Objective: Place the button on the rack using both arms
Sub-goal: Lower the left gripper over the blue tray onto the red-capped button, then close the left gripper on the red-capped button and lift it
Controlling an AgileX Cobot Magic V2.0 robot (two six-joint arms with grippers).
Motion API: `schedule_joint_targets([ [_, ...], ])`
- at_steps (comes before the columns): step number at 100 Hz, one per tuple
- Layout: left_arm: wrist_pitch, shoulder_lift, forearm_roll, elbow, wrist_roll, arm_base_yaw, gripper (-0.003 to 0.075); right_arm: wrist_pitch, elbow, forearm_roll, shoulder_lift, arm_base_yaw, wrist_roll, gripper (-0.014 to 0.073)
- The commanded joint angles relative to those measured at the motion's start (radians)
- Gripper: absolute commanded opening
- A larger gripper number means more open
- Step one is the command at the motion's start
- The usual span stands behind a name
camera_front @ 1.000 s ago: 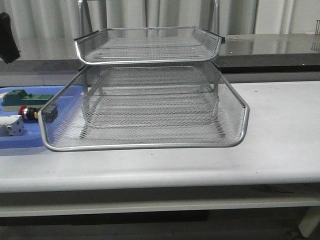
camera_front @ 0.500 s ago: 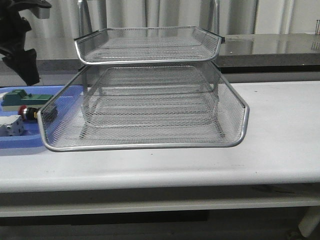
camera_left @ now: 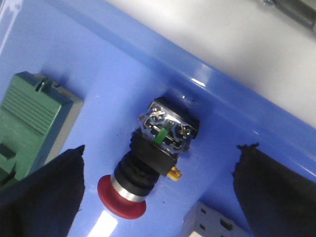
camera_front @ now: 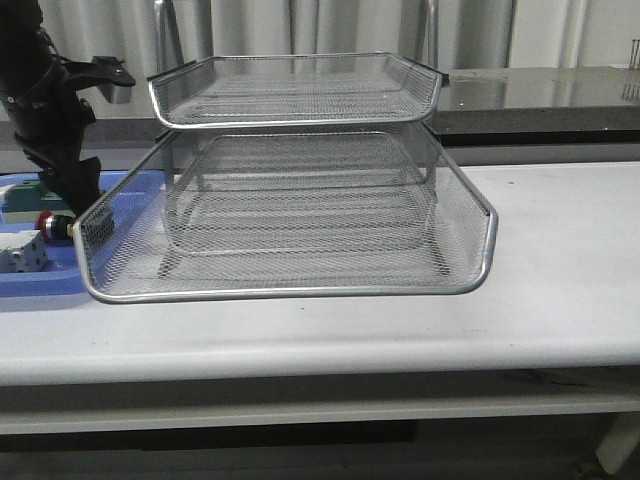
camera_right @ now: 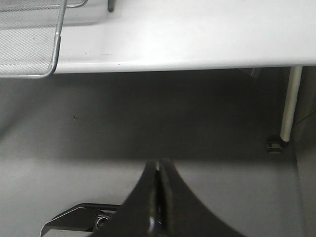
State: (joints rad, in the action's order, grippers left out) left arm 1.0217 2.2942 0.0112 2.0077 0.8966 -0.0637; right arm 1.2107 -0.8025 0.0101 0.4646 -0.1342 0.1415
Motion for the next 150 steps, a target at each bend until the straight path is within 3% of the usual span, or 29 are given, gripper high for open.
schedule_joint_targets([
  [1,-0.053,-0.049,0.003,0.032,0.002,-0.003,0.058,-0.049,-0.034,-0.01,0.01,0.003,-0.004,-0.0067],
  [77,-0.12,0.056,-0.068,0.049,0.009,0.002,0.0572,-0.049,-0.034,-0.01,0.01,0.003,-0.004,-0.0067],
  [89,-0.126,0.058,-0.065,0.049,0.009,0.002,0.0495,-0.049,-0.034,-0.01,0.01,0.003,-0.004,-0.0067],
  [106,-0.128,0.058,-0.065,0.049,0.009,0.002,0.027,-0.049,-0.034,-0.01,0.01,0.003,-0.004,-0.0067],
  [120,-0.12,0.058,-0.065,0.049,0.009,0.002,0.0135,-0.049,-0.034,-0.01,0.01,0.003,-0.004,-0.0067],
  [132,-0.068,0.055,-0.065,0.068,0.009,0.002,0.0093,-0.049,-0.034,-0.01,0.01,0.003,-0.004,-0.0067],
  [150,0.054,0.055,-0.065,0.161,-0.045,0.002,0.0092,-0.049,-0.034,-0.01,0.01,0.003,-0.004,-0.0067],
])
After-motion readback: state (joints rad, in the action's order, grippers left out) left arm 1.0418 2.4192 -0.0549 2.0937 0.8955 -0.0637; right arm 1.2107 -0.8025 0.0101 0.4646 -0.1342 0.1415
